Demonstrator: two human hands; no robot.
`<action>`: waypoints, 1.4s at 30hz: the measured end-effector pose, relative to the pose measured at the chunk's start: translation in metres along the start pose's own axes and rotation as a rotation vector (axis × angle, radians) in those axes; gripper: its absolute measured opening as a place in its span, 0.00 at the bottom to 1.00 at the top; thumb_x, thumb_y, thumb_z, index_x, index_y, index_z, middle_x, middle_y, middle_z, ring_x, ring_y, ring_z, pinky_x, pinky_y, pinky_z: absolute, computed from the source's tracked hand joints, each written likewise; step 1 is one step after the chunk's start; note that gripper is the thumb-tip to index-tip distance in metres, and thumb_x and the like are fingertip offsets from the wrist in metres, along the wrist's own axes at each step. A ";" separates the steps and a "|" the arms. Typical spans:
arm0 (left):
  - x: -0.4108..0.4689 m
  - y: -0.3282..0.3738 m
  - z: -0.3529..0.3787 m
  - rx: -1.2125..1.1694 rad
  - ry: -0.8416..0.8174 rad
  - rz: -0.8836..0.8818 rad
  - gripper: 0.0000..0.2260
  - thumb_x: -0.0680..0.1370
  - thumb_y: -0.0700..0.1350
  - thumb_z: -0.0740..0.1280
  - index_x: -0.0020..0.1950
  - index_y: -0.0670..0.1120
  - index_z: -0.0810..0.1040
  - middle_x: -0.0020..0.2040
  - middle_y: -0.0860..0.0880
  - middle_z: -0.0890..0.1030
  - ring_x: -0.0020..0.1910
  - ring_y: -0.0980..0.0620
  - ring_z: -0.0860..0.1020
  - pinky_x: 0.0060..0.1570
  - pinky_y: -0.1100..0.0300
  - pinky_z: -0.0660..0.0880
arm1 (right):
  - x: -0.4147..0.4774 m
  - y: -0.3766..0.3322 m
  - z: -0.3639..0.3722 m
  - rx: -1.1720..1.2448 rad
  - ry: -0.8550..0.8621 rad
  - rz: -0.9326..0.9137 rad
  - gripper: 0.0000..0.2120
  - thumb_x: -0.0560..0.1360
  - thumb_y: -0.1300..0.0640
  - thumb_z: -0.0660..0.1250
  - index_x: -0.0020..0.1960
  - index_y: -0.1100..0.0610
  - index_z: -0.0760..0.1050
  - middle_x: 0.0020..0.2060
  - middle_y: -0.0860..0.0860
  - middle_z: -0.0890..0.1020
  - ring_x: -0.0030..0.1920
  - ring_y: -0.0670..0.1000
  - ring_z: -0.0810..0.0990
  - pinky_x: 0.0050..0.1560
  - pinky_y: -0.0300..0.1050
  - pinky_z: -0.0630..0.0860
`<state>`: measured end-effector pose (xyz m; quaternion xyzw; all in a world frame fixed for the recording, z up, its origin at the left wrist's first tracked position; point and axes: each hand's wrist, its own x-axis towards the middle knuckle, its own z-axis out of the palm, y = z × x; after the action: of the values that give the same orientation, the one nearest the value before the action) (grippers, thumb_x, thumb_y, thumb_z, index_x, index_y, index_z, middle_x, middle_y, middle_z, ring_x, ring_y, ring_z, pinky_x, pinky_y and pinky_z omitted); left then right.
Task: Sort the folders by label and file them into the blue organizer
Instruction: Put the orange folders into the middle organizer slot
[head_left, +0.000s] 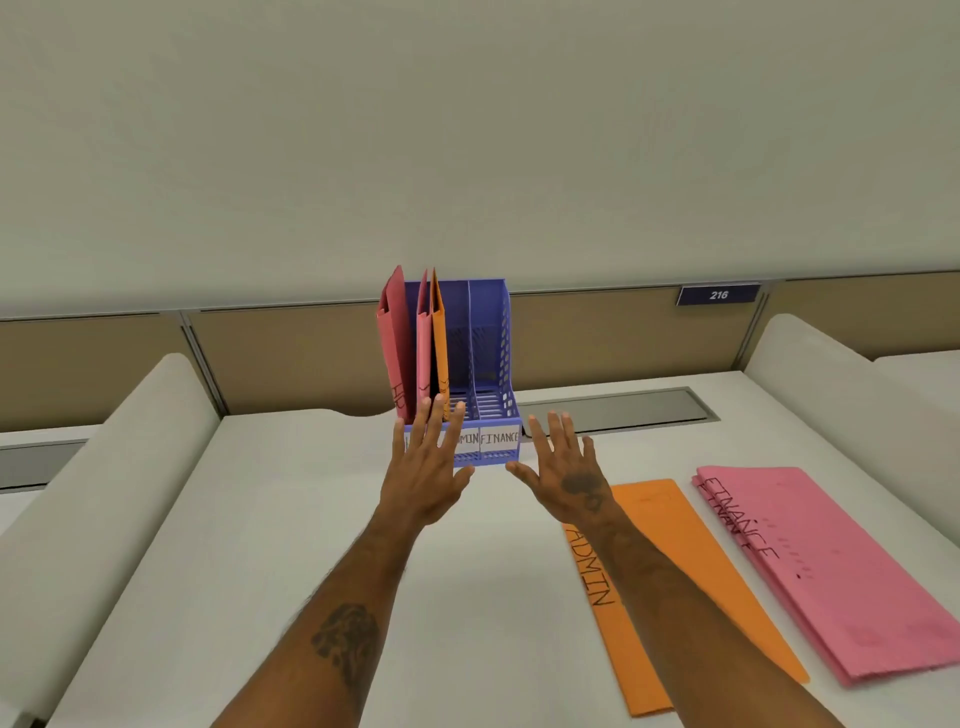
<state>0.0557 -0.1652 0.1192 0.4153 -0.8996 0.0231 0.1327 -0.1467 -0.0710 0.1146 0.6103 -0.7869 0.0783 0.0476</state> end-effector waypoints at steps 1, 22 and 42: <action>0.000 0.008 0.002 -0.002 -0.017 -0.002 0.39 0.81 0.62 0.55 0.76 0.53 0.28 0.79 0.47 0.32 0.78 0.46 0.32 0.76 0.42 0.38 | -0.004 0.007 0.001 0.004 -0.005 0.005 0.53 0.62 0.26 0.20 0.79 0.52 0.41 0.79 0.57 0.46 0.78 0.58 0.44 0.75 0.60 0.50; -0.016 0.211 0.111 -0.041 -0.201 -0.157 0.32 0.80 0.65 0.41 0.76 0.53 0.29 0.78 0.47 0.31 0.78 0.46 0.32 0.75 0.42 0.36 | -0.087 0.223 0.074 0.078 -0.245 0.049 0.42 0.73 0.28 0.39 0.79 0.51 0.41 0.79 0.57 0.44 0.78 0.58 0.41 0.74 0.60 0.54; -0.055 0.283 0.165 -0.227 -0.367 -0.680 0.34 0.78 0.66 0.59 0.74 0.43 0.62 0.71 0.44 0.63 0.71 0.44 0.62 0.68 0.47 0.65 | -0.124 0.258 0.126 0.074 -0.470 0.270 0.39 0.77 0.31 0.45 0.79 0.55 0.46 0.77 0.62 0.48 0.77 0.62 0.51 0.71 0.60 0.61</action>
<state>-0.1593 0.0355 -0.0351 0.6693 -0.7165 -0.1961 0.0149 -0.3630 0.0873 -0.0477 0.5025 -0.8473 -0.0312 -0.1693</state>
